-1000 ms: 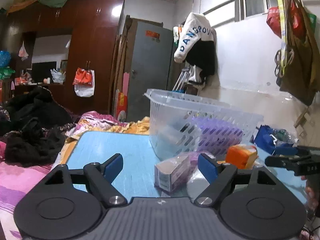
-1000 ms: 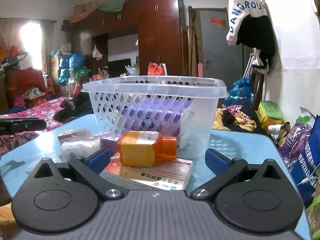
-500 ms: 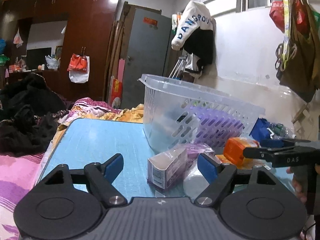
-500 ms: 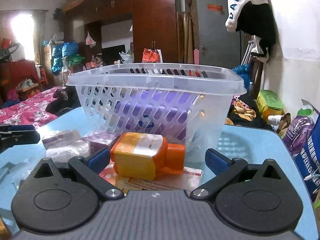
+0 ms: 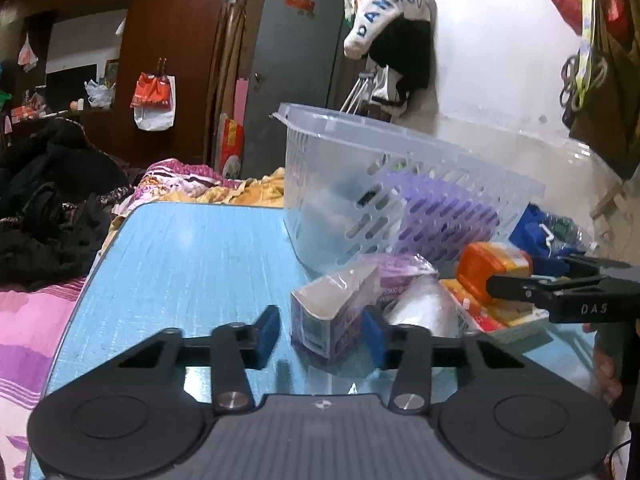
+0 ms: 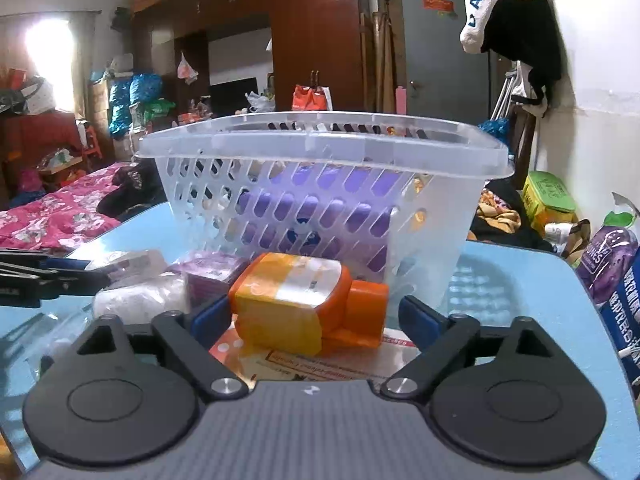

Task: Organize objects
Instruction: 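Grasp the orange pill bottle with the right gripper while the left grasps the medicine box, then drop the orange bottle and medicine box into the basket with both grippers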

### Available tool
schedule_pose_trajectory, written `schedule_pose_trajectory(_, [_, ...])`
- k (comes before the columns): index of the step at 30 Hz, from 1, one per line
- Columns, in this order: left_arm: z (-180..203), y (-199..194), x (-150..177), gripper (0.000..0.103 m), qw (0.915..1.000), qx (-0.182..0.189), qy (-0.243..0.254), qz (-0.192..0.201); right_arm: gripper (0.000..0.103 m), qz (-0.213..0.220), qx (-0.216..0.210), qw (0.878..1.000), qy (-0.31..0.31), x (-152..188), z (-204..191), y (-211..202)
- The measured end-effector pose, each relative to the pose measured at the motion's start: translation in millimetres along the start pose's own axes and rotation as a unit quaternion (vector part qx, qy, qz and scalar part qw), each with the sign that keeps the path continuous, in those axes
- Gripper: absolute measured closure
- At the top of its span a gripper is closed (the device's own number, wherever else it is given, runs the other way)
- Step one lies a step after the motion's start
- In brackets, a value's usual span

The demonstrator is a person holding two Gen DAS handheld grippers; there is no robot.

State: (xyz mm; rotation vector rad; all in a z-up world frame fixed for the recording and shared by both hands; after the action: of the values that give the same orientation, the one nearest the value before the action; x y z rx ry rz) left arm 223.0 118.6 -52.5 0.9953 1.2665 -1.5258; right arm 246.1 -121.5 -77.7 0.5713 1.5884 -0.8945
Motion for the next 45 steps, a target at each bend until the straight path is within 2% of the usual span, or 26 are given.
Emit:
schedule_pose_trajectory(2, [2.9, 1.0, -0.2, 0.061, 1.0000, -0.001, 0.006, 0.000, 0.017, 0.005, -0.002, 1.000, 0.005, -1.3, 0.7, -1.8])
schedule_pose_trajectory(3, [4.0, 1.2, -0.5, 0.067, 1.0000, -0.003, 0.009, 0.001, 0.017, 0.006, 0.000, 1.000, 0.003, -2.0, 1.2, -2.2])
schedule_pose_trajectory(7, [9.1, -1.0, -3.0, 0.067, 0.9995, -0.007, 0.026, 0.015, 0.017, 0.020, 0.002, 1.000, -0.006, -5.6, 1.7, -7.0])
schedule_pose_trajectory(20, [12.2, -17.6, -16.8, 0.068, 0.9967, 0.009, 0.024, 0.077, 0.018, 0.057, -0.004, 0.998, -0.003, -21.7, 3.9, -26.2])
schedule_pose_trajectory(31, [16.5, -40.8, -32.4, 0.069, 0.9900, 0.020, 0.018, 0.138, 0.018, 0.085, -0.008, 0.996, 0.008, -32.9, 10.8, -40.8])
schedule_pose_trajectory(40, [35.8, -60.0, -53.9, 0.069, 0.9835, 0.053, 0.000, 0.173, 0.018, 0.126, -0.005, 0.992, 0.019, -59.7, 20.9, -65.9])
schedule_pose_trajectory(45, [49.8, -66.5, -76.2, 0.071, 0.9784, 0.073, -0.005, 0.193, 0.018, 0.144, -0.003, 0.990, 0.013, -81.5, 24.9, -71.2])
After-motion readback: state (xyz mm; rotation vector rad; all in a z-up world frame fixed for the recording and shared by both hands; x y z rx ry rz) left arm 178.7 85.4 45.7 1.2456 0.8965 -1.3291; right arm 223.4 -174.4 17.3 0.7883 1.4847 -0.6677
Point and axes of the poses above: each gripper's, at about its wrist camera, not at the fingertips, and y roughly the way its jaws point, z to its right, x to its underside, the point moved 10 cm from there along y, roughly the way its jaws point, and after that the axes turned 12 degrees about z, right-handed, at the moved point
